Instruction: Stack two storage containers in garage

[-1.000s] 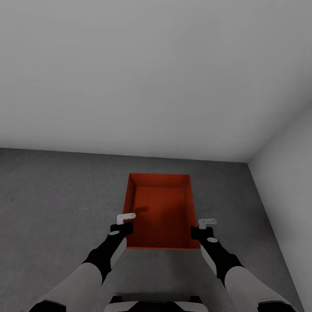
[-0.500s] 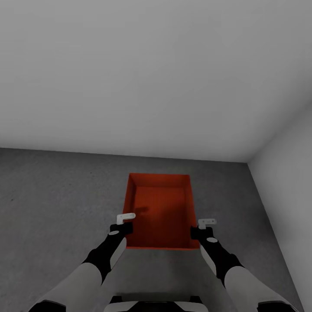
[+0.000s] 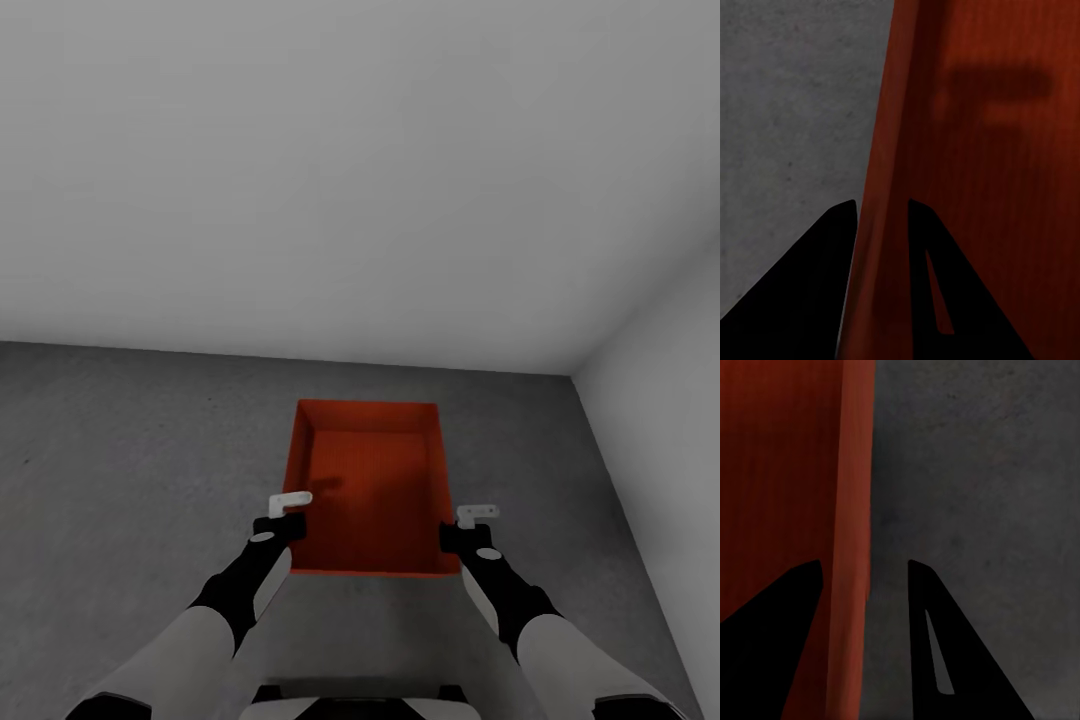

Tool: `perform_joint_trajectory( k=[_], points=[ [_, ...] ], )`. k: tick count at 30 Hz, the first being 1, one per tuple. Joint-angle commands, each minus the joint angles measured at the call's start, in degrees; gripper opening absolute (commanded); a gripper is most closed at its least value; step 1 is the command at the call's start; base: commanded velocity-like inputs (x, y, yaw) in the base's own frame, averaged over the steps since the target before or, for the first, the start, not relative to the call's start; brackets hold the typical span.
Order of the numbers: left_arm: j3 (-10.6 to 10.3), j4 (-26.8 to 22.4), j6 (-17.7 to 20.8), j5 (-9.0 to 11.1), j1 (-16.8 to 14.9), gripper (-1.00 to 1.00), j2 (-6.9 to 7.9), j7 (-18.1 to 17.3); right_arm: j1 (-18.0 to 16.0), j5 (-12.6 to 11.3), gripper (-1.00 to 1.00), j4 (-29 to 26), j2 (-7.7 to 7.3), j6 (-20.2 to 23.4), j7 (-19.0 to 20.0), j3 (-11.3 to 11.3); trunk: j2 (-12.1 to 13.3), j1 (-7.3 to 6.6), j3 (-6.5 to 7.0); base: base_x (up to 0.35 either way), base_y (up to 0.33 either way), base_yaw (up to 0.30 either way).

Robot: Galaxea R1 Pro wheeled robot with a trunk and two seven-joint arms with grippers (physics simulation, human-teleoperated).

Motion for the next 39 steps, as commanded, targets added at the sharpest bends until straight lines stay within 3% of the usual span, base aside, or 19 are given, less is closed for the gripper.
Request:
perform_joint_trajectory(
  k=[1,39],
  points=[
    [2.89,-0.28,-2.02,-0.85,-0.03,-1.00,1.06,2.34,-0.02,0.17,-1.00,0.06,-1.23,0.14,-1.81,-4.13,-0.49,0.24,-0.24,0.000,0.000,0.000],
    [3.01,-0.10,-1.88,-0.93,-0.03,-1.00,1.20,2.48,-0.02,0.17,-1.00,0.00,-1.23,0.11,-1.81,-4.15,-15.73,8.59,-7.06,0.000,0.000,0.000]
  ],
)
